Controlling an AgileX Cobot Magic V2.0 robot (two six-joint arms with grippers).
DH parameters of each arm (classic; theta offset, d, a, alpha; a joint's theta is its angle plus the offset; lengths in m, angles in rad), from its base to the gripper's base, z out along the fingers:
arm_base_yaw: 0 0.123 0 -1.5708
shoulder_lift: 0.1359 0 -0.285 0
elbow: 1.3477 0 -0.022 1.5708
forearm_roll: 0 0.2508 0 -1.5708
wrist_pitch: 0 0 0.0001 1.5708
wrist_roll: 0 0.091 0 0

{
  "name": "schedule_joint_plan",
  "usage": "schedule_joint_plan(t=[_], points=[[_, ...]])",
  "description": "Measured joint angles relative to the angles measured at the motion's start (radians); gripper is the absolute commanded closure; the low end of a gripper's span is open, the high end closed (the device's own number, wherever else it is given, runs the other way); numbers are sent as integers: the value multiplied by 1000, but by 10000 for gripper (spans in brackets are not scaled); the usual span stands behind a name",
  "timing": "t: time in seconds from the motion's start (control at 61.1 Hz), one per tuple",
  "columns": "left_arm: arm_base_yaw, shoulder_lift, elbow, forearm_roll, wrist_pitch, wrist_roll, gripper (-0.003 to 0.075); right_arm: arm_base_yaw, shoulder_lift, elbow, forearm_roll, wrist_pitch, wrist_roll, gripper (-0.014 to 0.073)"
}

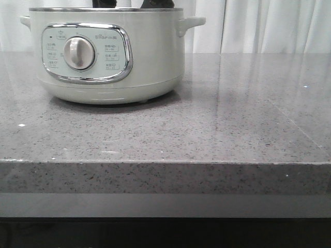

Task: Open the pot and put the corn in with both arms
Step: 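Release the corn into the pot and withdraw the right gripper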

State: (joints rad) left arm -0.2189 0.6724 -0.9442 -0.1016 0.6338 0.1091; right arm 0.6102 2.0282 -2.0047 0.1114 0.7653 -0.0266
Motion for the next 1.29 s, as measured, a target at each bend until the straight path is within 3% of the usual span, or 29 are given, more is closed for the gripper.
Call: schedule_joint_plan(t=[0.377,0.868,1.293], points=[[0,0,0,0,0,0,471,-8,-249,59,-23,65,9,-20],[0,0,0,0,0,0,471,-10,-846,713,-92,-22,9,-20],[0,0,0,0,0,0,471,-10,-1271,1114,-92,-38,9,-20]])
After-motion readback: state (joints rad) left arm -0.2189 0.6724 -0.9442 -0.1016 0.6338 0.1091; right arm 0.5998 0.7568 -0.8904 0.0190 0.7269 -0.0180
